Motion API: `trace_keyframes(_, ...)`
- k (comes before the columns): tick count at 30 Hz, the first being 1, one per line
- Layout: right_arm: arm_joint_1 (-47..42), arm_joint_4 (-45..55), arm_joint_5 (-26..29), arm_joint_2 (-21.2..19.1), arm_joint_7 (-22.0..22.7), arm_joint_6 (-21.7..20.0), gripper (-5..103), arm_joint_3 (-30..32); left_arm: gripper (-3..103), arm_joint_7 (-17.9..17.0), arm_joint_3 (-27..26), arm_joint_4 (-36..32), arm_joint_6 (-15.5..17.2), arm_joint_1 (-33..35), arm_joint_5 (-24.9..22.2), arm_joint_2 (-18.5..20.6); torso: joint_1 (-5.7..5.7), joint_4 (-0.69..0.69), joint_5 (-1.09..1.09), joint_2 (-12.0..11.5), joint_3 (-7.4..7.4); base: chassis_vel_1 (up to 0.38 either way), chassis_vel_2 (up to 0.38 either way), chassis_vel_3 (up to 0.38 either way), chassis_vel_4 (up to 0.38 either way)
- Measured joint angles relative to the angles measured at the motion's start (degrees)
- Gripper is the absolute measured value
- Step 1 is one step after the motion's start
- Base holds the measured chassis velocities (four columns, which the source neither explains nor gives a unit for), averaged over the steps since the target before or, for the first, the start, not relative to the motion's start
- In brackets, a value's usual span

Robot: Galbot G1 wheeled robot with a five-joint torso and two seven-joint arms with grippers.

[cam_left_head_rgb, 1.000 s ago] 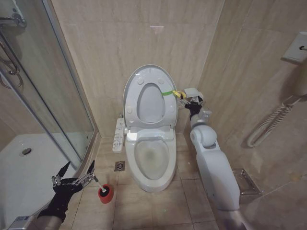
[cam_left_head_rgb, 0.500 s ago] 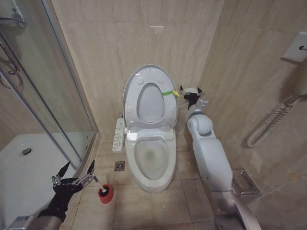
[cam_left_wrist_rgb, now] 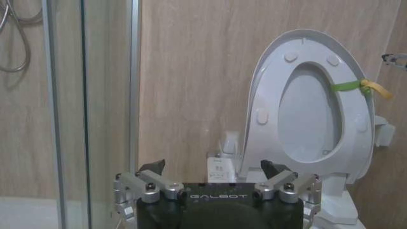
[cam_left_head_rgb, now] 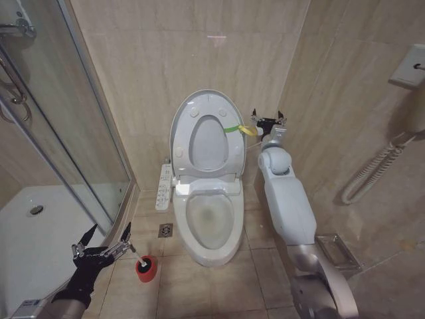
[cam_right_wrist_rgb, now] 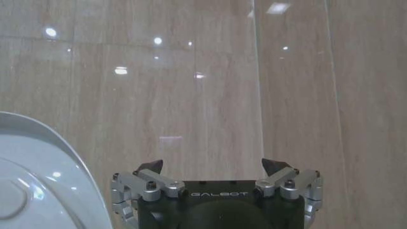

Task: Open the toilet lid, clean the toilet bowl with a toilet brush, close the toilet lid, and flush.

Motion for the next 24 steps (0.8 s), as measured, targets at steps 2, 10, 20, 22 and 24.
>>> trace_keyframes(2, 1.2, -1.73, -1.11, 0.7, -0.02, 0.8, 100, 0.02, 98, 0.0, 0.0, 0.0, 0.0, 0.0, 0.0, 0.0, 0.0, 0.01, 0.0, 0.0, 0.0, 0.0, 0.0, 0.0, 0.0)
trace_keyframes(10, 3.69, -5.32, -1.79, 2.03, 0.13, 3.53, 100, 0.11, 98, 0.0, 0.0, 0.0, 0.0, 0.0, 0.0, 0.0, 0.0, 0.01, -0.01, 0.0, 0.0, 0.0, 0.0, 0.0, 0.0)
trace_keyframes(20, 5.65, -12.54, -7.05, 4.15, 4.18, 9.86, 100, 1.16, 98, 0.0, 0.0, 0.0, 0.0, 0.0, 0.0, 0.0, 0.0, 0.01, -0.01, 0.0, 0.0, 0.0, 0.0, 0.0, 0.0)
trace_keyframes(22, 5.91, -13.5, -7.83, 4.44, 4.49, 10.6, 100, 1.27, 98, 0.0, 0.0, 0.0, 0.0, 0.0, 0.0, 0.0, 0.0, 0.01, -0.01, 0.0, 0.0, 0.0, 0.0, 0.0, 0.0)
trace_keyframes(24, 6.9, -16.24, -10.12, 5.12, 5.15, 12.82, 100, 1.66, 98, 0.0, 0.0, 0.0, 0.0, 0.0, 0.0, 0.0, 0.0, 0.0, 0.0, 0.0, 0.0, 0.0, 0.0, 0.0, 0.0)
